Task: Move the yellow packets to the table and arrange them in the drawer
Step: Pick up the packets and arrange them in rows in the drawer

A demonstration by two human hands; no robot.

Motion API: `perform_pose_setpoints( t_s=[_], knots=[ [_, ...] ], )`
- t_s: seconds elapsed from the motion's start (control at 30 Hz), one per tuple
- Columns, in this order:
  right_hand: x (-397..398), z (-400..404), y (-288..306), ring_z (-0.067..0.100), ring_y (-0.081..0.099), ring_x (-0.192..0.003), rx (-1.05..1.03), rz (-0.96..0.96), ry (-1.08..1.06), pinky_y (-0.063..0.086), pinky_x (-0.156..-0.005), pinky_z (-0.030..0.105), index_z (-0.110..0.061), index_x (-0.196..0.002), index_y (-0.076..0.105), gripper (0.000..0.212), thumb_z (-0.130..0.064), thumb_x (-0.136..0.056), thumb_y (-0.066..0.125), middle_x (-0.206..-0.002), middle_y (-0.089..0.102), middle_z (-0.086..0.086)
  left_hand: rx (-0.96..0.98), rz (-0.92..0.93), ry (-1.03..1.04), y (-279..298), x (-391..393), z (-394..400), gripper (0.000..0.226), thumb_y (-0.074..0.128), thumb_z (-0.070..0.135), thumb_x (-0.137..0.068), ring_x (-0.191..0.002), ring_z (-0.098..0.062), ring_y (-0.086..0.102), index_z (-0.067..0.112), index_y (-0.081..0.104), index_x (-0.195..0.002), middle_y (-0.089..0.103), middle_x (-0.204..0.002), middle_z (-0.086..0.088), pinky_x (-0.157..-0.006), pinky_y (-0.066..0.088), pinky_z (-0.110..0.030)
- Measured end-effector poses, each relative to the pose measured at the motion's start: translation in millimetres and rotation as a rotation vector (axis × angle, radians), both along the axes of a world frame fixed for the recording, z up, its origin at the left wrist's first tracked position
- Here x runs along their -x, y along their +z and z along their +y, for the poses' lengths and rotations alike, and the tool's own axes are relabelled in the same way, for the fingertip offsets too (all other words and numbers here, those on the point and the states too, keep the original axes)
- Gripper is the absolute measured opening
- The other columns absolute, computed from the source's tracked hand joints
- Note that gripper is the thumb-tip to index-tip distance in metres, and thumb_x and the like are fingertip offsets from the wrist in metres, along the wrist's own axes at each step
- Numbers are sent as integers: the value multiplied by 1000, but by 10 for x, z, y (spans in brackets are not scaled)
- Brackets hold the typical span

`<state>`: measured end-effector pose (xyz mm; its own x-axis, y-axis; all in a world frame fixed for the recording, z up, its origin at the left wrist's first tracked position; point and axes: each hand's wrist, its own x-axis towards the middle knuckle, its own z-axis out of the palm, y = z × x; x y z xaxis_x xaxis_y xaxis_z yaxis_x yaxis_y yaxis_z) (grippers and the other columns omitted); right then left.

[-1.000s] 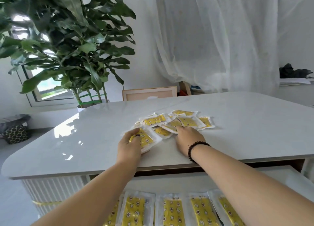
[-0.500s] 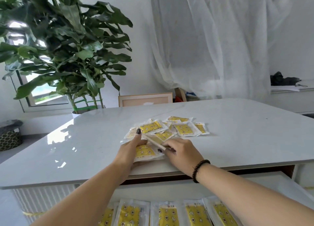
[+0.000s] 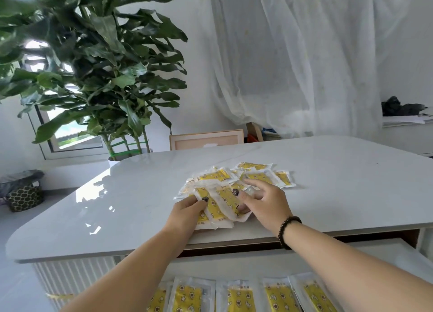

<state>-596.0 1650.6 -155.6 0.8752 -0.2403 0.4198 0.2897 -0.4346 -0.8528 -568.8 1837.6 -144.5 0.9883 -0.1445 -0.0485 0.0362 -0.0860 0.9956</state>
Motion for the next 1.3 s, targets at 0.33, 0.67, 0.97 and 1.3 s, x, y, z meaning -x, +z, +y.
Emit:
perform_pose_setpoints(
  t_s=[0.33, 0.67, 0.97, 1.3],
  knots=[
    [-171, -75, 124, 20, 48, -124, 51, 525, -157, 41, -91, 25, -13, -141, 40, 98, -46, -60, 84, -143, 41, 4, 43, -12, -19, -43, 11, 24, 22, 53, 9, -97, -96, -26, 72, 17, 72, -96, 77, -96, -5, -100, 49, -47],
    [-84, -251, 438, 18, 56, -86, 498, 799, -164, 48, -72, 26, -11, -88, 52, 64, -49, -50, 88, -85, 53, -2, 15, -65, -18, -56, 24, 14, 25, 54, 10, -96, -96, -22, 72, 25, 74, -96, 77, -98, 1, -101, 48, -44],
    [-108, -420, 352, 27, 64, -92, -169, 385, -148, 52, -87, 38, -6, -101, 64, 27, -8, -76, 73, -101, 68, 12, 14, -81, -37, -60, -3, 18, 28, 56, 11, -96, -96, -22, 72, 26, 77, -87, 77, -98, 1, -101, 49, -43],
    [47, -316, 816, 27, 67, -92, -221, 378, 186, 58, -77, 42, -10, -114, 58, 50, 14, -72, 70, -105, 67, 12, 30, -93, -39, -63, 6, 33, 21, 56, 16, -97, -90, -22, 73, 23, 75, -92, 77, -93, -2, -96, 52, -44]
  ],
)
